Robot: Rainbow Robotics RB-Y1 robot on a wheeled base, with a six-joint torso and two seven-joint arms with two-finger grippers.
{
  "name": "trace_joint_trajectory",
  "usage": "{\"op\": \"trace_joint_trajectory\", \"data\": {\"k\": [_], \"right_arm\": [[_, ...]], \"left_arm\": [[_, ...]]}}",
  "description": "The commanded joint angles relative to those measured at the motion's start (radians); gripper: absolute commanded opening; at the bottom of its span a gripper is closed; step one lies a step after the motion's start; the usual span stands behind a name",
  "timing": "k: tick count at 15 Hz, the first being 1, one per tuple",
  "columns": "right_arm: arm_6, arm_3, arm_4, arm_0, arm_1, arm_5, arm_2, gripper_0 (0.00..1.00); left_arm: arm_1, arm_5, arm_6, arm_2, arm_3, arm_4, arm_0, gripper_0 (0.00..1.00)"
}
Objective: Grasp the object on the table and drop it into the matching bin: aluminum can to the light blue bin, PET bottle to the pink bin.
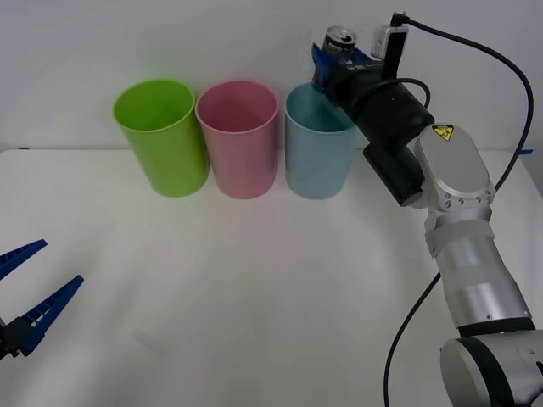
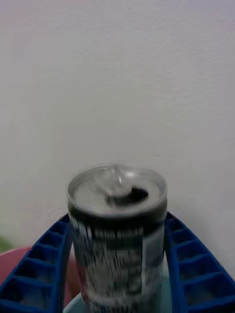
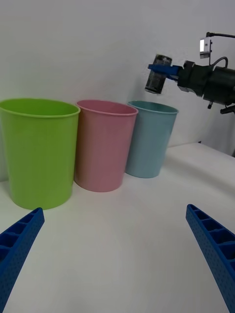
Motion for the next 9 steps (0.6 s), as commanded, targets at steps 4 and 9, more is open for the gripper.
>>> {"op": "trace_joint_trajectory", "data": {"k": [4,9], "right_arm": [[0.006,-0.005,-0.014,0.011,-0.006,-0.021,0.0,1.0],[0.008,-0.112,-0.06,0.112,-0.057,-0.064,0.032,1.0]], "left_arm": [[0.0,0.0,0.0,0.0,0.0,0.0,0.0,1.0],[0.0,0.0,0.0,0.0,0.0,0.0,0.0,1.0]]}}
